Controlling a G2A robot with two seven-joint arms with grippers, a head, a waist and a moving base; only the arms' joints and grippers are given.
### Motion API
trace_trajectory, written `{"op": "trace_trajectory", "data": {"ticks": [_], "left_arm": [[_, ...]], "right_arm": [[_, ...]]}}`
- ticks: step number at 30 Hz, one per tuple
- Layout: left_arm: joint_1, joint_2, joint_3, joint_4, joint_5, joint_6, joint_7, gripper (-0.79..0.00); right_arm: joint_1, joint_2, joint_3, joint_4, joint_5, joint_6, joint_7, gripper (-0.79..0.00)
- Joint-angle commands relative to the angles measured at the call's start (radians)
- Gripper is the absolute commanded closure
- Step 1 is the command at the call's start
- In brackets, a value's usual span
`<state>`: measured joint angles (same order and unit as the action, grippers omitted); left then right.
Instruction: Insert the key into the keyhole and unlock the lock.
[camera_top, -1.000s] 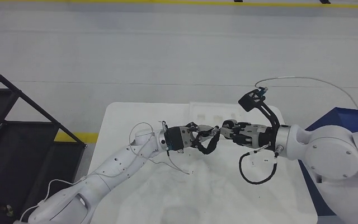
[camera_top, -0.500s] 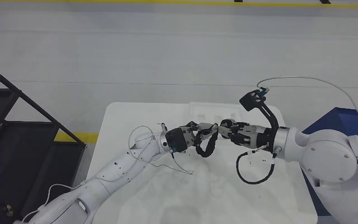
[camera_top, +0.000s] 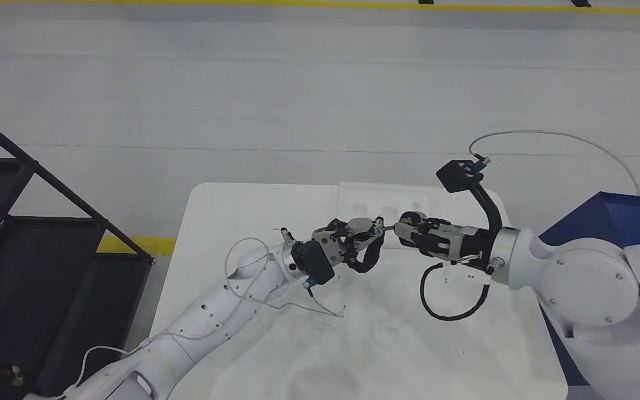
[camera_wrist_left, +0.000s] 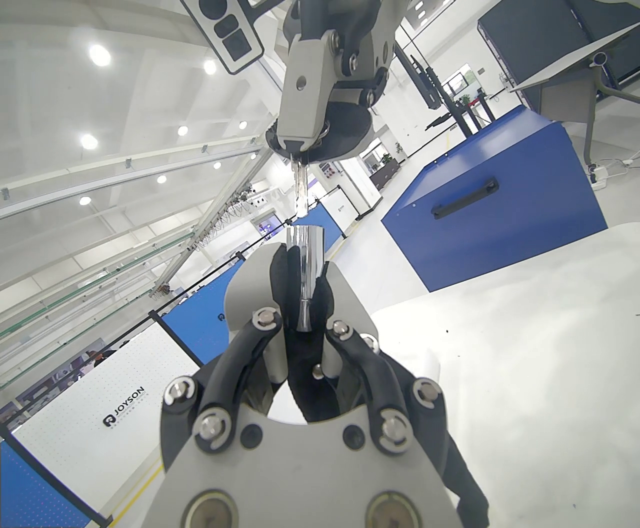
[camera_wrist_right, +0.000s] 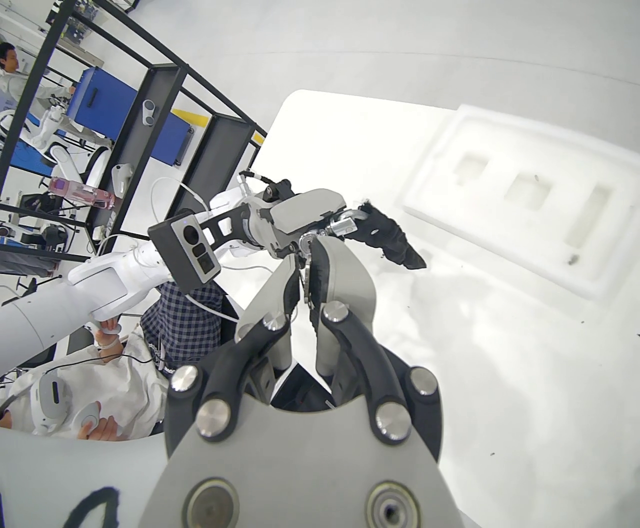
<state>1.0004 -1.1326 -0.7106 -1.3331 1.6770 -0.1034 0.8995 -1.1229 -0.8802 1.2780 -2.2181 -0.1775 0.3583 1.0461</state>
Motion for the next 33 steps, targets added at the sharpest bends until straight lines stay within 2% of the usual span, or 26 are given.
{"op": "trace_trajectory", "data": {"ticks": [1,33], "left_arm": [[0.004,-0.002,-0.005,0.000,-0.002,-0.006,-0.004,0.000],[0.030,-0.033,-0.054,0.001,0.054,-0.027,-0.006,0.000]], "right_arm": [[0.001,0.000,-0.002,0.003,0.005,0.004,0.000,0.000],[0.000,-0.006,-0.027,0.040,0.026,0.022,-0.039,0.000]]}}
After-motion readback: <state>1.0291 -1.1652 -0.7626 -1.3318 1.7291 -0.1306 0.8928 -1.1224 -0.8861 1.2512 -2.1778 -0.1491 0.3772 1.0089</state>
